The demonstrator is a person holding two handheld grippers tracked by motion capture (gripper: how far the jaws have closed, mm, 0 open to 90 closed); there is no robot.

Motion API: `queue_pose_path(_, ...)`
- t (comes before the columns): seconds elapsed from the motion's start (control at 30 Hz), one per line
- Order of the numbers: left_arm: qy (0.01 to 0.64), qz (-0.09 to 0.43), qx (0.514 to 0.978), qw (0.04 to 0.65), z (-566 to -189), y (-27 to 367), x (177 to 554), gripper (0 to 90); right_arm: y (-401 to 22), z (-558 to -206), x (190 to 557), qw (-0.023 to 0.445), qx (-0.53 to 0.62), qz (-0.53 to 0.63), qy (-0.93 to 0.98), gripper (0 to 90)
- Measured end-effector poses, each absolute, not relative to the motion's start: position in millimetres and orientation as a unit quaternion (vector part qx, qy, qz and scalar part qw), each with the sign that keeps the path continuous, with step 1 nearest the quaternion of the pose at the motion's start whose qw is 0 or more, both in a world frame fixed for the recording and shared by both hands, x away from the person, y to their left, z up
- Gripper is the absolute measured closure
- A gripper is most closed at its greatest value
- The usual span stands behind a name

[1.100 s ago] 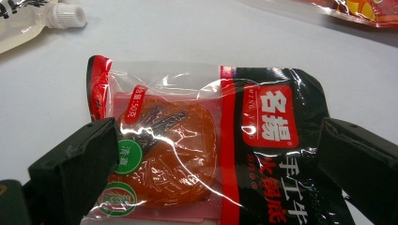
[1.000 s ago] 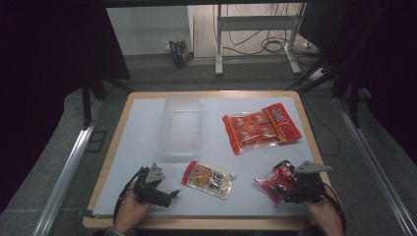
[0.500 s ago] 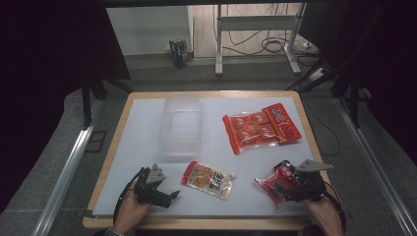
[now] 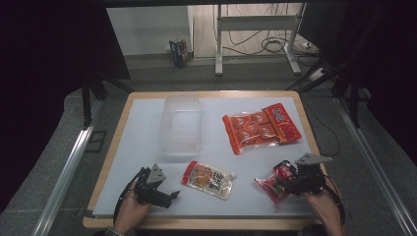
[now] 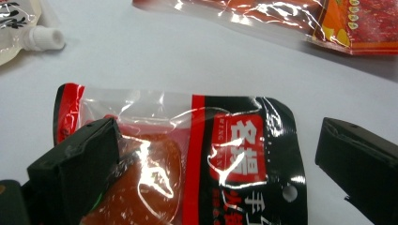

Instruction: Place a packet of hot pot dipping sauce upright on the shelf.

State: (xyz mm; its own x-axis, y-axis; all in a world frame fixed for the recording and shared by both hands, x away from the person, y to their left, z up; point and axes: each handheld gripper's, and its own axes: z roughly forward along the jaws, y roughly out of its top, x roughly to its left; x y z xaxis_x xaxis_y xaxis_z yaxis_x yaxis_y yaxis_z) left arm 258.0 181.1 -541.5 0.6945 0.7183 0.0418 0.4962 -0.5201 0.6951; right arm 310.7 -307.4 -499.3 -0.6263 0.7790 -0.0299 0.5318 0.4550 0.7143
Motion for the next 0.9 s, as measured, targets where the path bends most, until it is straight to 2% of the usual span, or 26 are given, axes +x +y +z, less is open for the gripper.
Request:
queue_pose_path(0.53,0.35,0.169,0.86,0.33,-543,179,258,0.0,-322,-497,346,0.184,0.421,0.35,0.816,0.1)
queue_pose_path(0.9,0.347,0.17,0.862,0.327,-543,178,258,0.0,-332,-501,376,0.167,0.443,0.351,0.808,0.3)
